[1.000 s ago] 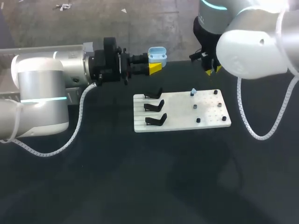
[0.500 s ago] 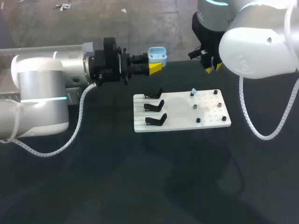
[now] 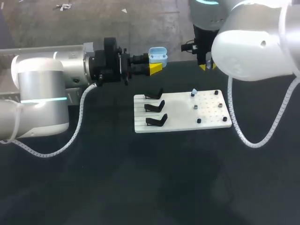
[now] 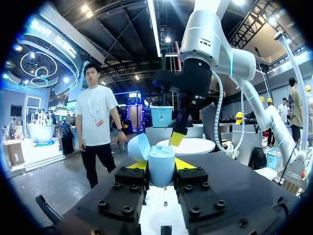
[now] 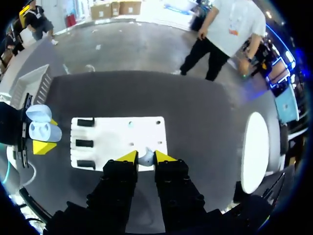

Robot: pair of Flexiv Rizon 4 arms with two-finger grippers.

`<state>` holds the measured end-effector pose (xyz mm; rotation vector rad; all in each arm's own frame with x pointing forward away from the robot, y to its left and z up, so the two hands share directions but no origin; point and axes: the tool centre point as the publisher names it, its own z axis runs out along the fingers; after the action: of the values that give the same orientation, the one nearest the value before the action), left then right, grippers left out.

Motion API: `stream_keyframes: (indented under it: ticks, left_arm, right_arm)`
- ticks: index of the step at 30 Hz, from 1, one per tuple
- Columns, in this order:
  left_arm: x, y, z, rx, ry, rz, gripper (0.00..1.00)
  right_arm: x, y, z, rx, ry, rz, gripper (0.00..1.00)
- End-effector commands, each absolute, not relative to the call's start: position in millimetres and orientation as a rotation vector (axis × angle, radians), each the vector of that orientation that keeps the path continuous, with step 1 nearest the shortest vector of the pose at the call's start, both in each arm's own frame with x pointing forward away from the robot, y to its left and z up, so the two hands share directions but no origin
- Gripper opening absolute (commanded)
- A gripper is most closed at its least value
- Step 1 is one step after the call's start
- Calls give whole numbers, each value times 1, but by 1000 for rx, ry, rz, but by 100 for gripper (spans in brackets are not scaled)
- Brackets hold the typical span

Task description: Pick up each earbud case from the left stands, insert the matching earbuds, close the lid, and place the case in the box.

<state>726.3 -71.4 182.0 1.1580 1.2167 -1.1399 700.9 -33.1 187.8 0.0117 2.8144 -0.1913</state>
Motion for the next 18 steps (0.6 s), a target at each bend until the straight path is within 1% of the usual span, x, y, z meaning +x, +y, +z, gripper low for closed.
stream_keyframes:
  ticks: [1,11,18]
  left_arm:
    - [725,-72,182,1154,1218,-1135,0]
    - [725,-72,182,1154,1218,-1135,0]
    - [725,-72,182,1154,1218,-1135,0]
  right_arm:
    - [690,-25,194,388,2767,-171,0]
    - [681,-18,205,621,2737,-117,0]
    - [681,-17,206,635,2744,-105,0]
